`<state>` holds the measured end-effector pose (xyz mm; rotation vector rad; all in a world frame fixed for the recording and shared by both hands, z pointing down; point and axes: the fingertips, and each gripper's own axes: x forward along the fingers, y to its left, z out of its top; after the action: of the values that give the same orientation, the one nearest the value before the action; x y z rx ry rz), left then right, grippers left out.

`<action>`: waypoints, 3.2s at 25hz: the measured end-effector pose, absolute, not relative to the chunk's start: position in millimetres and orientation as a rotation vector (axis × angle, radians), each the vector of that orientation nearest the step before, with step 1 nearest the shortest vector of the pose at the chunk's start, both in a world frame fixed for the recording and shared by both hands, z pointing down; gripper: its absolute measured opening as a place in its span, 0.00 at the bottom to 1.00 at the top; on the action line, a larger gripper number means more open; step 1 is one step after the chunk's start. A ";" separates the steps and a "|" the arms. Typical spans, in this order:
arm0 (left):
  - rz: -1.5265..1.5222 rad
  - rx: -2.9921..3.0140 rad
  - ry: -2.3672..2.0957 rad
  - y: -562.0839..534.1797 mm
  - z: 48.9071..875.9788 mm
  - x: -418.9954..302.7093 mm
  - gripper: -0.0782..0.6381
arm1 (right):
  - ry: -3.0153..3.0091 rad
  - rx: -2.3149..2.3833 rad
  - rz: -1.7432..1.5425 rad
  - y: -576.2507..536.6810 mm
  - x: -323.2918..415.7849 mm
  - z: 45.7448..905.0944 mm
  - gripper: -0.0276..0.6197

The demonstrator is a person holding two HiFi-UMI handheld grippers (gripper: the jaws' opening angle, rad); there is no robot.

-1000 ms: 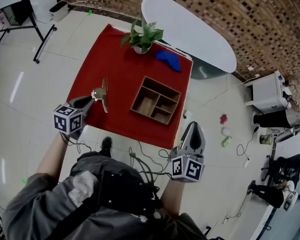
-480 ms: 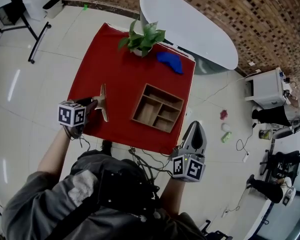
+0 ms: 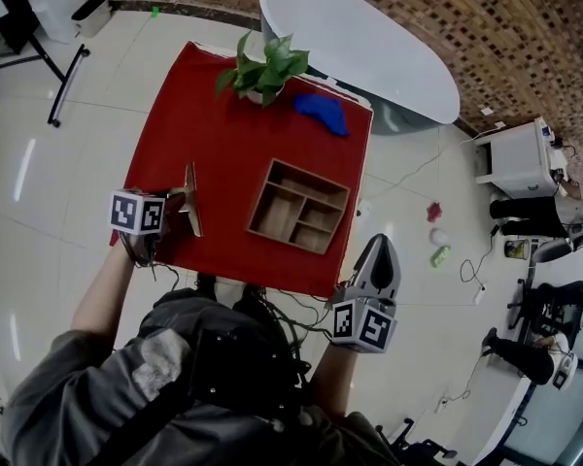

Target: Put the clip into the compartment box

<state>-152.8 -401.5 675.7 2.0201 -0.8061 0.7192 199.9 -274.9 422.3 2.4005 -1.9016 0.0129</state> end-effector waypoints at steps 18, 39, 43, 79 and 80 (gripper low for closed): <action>0.556 2.152 -0.788 -381.0 609.4 -121.8 0.20 | -1.962 2.397 -0.012 -255.8 238.8 404.0 0.05; -0.097 2.741 -0.566 -274.6 349.8 -35.2 0.20 | -2.000 2.424 -0.092 -176.0 263.3 367.6 0.05; -0.098 2.761 -0.532 -272.8 343.2 -36.4 0.20 | -1.988 2.435 -0.094 -176.8 259.5 364.6 0.05; -0.055 2.858 -0.204 -251.9 426.5 126.0 0.20 | -1.781 2.555 -0.048 -108.4 349.7 378.1 0.05; -0.058 2.859 -0.199 -255.0 429.0 135.2 0.20 | -1.773 2.559 -0.041 -108.0 356.5 380.5 0.05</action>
<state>135.2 -255.0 429.0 2.8594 -0.1992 -0.0581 356.5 -108.0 380.5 2.5587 -1.7726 -0.0413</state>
